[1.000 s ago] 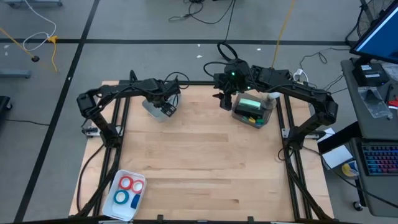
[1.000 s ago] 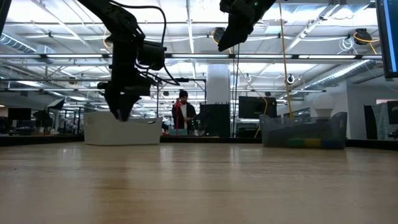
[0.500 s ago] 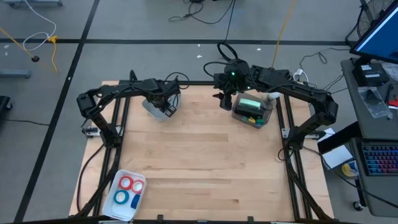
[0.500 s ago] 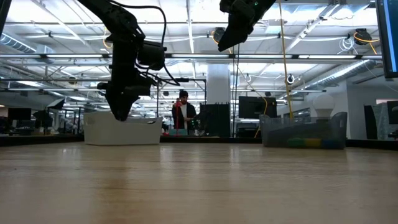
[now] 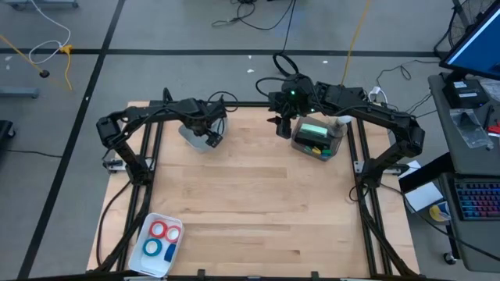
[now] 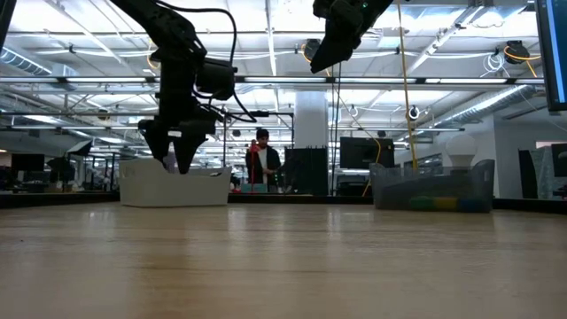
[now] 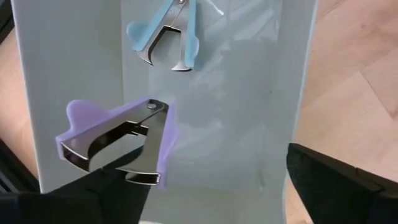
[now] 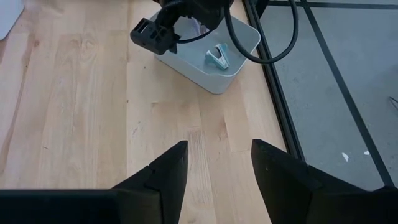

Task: Pick and place Stapler, Stapler remover, tape
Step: Put the purple staple remover into the grey bin

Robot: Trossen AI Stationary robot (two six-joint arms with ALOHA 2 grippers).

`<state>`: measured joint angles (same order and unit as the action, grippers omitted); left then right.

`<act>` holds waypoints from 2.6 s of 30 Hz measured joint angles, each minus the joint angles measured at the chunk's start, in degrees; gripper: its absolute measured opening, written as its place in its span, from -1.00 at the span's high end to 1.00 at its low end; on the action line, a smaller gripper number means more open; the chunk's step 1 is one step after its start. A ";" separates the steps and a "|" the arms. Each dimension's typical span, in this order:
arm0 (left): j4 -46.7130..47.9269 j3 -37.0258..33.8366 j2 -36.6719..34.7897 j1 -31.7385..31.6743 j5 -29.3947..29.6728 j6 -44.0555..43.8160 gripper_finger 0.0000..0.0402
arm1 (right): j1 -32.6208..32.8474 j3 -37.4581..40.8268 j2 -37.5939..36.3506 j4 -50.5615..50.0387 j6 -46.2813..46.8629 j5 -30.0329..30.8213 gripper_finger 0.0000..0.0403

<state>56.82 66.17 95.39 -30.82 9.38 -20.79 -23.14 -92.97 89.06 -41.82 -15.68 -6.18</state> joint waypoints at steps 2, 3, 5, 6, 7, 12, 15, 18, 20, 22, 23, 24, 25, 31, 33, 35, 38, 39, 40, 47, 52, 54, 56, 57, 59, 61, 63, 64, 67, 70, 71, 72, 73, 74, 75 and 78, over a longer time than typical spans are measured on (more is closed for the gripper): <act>-0.09 0.00 -0.19 -0.06 -0.43 1.33 -0.83 | -0.02 0.00 0.00 0.23 -0.01 -0.73 0.16; -0.16 0.00 -0.66 -0.06 -0.41 2.13 -0.85 | -0.02 0.00 0.00 0.55 -0.02 -1.98 0.16; -1.34 0.03 -1.81 -0.05 -0.57 2.51 -0.89 | -0.02 0.02 0.00 1.09 -0.30 -5.04 0.16; -2.01 0.04 -2.55 -0.06 -0.87 2.61 -0.90 | -0.01 0.02 0.00 1.48 -0.58 -6.37 0.17; -2.65 0.04 -3.46 -0.20 -1.55 3.04 -0.90 | 0.00 0.02 0.00 1.80 -0.98 -7.36 0.17; -5.86 0.08 -10.42 -0.76 -4.14 6.95 -0.88 | 0.00 1.09 0.00 4.76 -2.12 -7.54 0.18; -5.95 0.04 -15.15 -0.90 -4.43 10.20 -0.84 | -0.02 5.84 -0.02 12.24 -2.04 -7.49 0.19; -6.05 0.04 -19.14 -0.93 -4.41 13.90 -0.82 | 0.00 11.52 0.07 20.32 -2.80 -7.57 0.19; -6.44 0.04 -21.20 -0.55 -4.53 17.47 -0.80 | 0.00 15.17 0.07 27.81 -3.98 -7.58 0.19; -5.89 0.04 -22.43 -0.11 -4.69 20.61 -0.79 | 0.00 18.47 0.07 35.72 -4.59 -7.58 0.19; -5.90 0.04 -22.55 0.17 -4.69 21.70 -0.79 | 0.00 19.61 0.09 39.13 -4.55 -7.58 0.19; -6.08 0.04 -22.58 0.45 -4.68 22.26 -0.80 | 0.00 20.34 0.09 42.45 -4.34 -7.59 0.19; -6.08 0.04 -22.53 0.67 -4.65 22.42 -0.80 | 0.00 20.69 0.09 45.40 -3.78 -7.63 0.19; -8.16 0.04 -21.50 1.88 -4.70 22.61 -0.82 | -1.14 18.35 4.86 54.88 0.01 -15.14 0.27; -8.58 0.04 -21.56 2.43 -5.08 22.32 -0.82 | -1.25 15.52 8.60 55.30 0.04 -15.61 0.32; -9.30 0.04 -21.63 3.12 -4.88 22.05 -0.82 | -1.48 12.63 12.17 55.08 0.15 -17.88 0.36; -9.05 0.04 -21.59 3.83 -4.86 21.46 -0.82 | -1.62 7.58 17.17 55.32 0.27 -19.65 0.40; -8.97 0.04 -21.59 4.12 -4.87 21.04 -0.82 | -1.63 6.11 18.60 55.36 0.31 -19.70 0.40; -8.92 0.04 -21.59 4.36 -4.88 20.68 -0.82 | -1.66 4.76 19.99 55.35 0.55 -19.81 0.40; -9.03 0.04 -21.59 5.35 -4.89 20.21 -0.82 | -1.99 -1.48 26.31 55.18 0.30 -23.03 0.33; -10.50 0.04 -21.59 5.32 -4.84 20.34 -0.82 | -1.92 -2.19 27.36 55.13 -1.96 -24.13 0.25; -11.47 0.04 -21.59 5.35 -4.86 20.49 -0.82 | -1.50 -2.23 27.28 55.39 -2.79 -24.06 0.23; -12.26 0.04 -21.59 5.35 -4.87 20.49 -0.82 | -1.02 -2.23 27.26 55.45 -3.93 -24.01 0.23; -12.77 0.04 -21.59 5.40 -4.93 20.49 -0.82 | -0.81 -2.23 27.26 55.38 -4.56 -23.95 0.23; -14.00 0.04 -21.59 5.50 -5.69 20.47 -0.82 | -0.66 -2.23 27.28 55.63 -4.95 -23.91 0.24; -15.51 0.04 -21.59 5.86 -6.77 20.29 -0.82 | -0.68 -2.23 27.28 55.80 -4.98 -23.83 0.25; -16.45 0.04 -21.59 6.40 -6.87 20.28 -0.82 | -0.75 -2.29 28.13 57.09 -4.98 -22.76 0.25; -16.65 0.04 -21.59 6.70 -6.85 20.26 -0.82 | -0.79 -2.34 28.66 57.90 -4.90 -22.19 0.25; -16.79 0.02 -21.59 7.44 -6.79 19.58 -0.82 | -0.87 -2.57 29.05 57.12 -3.29 -22.36 0.25; -17.14 0.00 -21.59 8.08 -6.79 18.66 -0.82 | -0.67 -3.12 28.62 57.70 -3.81 -22.44 0.25; -17.09 0.00 -21.59 8.13 -6.76 18.53 -0.82 | -0.47 -3.14 28.57 57.76 -4.05 -22.39 0.25; -17.12 0.01 -21.59 8.14 -6.74 18.48 -0.82 | -0.32 -3.15 28.63 57.81 -4.38 -22.37 0.25; -17.14 0.00 -21.59 8.14 -6.72 18.13 -0.82 | -0.10 -3.13 28.78 57.73 -4.56 -22.20 0.25; -17.39 0.00 -21.59 8.12 -6.59 18.09 -0.82 | 0.04 -3.09 28.92 57.72 -4.57 -22.18 0.25; -17.82 0.00 -21.59 8.08 -6.46 18.08 -0.82 | 0.21 -3.08 28.96 57.59 -4.57 -22.13 0.26; -18.22 0.00 -21.59 8.10 -6.37 18.06 -0.82 | 0.77 -3.17 28.78 57.64 -4.57 -21.18 0.30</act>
<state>38.60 66.17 73.80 -22.72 3.01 -2.73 -22.36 -96.14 117.83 15.81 -20.25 -27.35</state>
